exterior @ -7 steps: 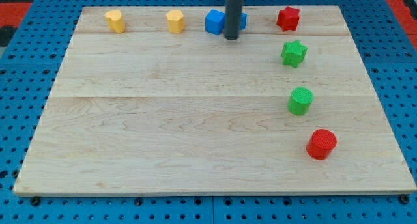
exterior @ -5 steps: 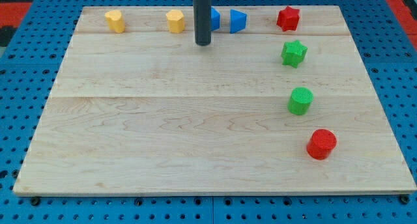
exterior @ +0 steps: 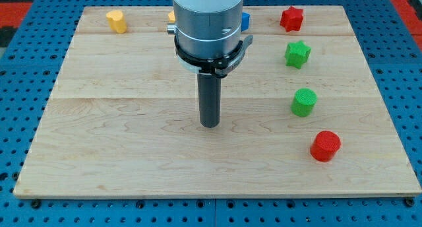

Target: Adjust the red circle below the green circle

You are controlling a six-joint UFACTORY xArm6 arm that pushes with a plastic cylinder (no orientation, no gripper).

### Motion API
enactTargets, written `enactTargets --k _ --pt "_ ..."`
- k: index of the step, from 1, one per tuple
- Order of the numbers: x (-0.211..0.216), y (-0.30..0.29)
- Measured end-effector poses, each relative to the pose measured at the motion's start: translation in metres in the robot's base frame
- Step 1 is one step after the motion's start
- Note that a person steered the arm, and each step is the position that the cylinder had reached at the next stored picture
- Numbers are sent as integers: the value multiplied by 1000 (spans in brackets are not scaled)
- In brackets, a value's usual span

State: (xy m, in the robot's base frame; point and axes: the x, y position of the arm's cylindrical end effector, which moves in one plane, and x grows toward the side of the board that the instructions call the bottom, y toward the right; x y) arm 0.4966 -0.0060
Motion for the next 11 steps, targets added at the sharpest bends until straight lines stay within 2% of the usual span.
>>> enactTargets --k 1,2,3,4,5,7,8,9,10,11 --pt "0 -13" --pt "20 -30" --pt "70 30" --pt "121 170" --pt "110 258" --pt "61 177" --pt "61 183" --pt "92 236" --pt "111 135" --pt "78 77"
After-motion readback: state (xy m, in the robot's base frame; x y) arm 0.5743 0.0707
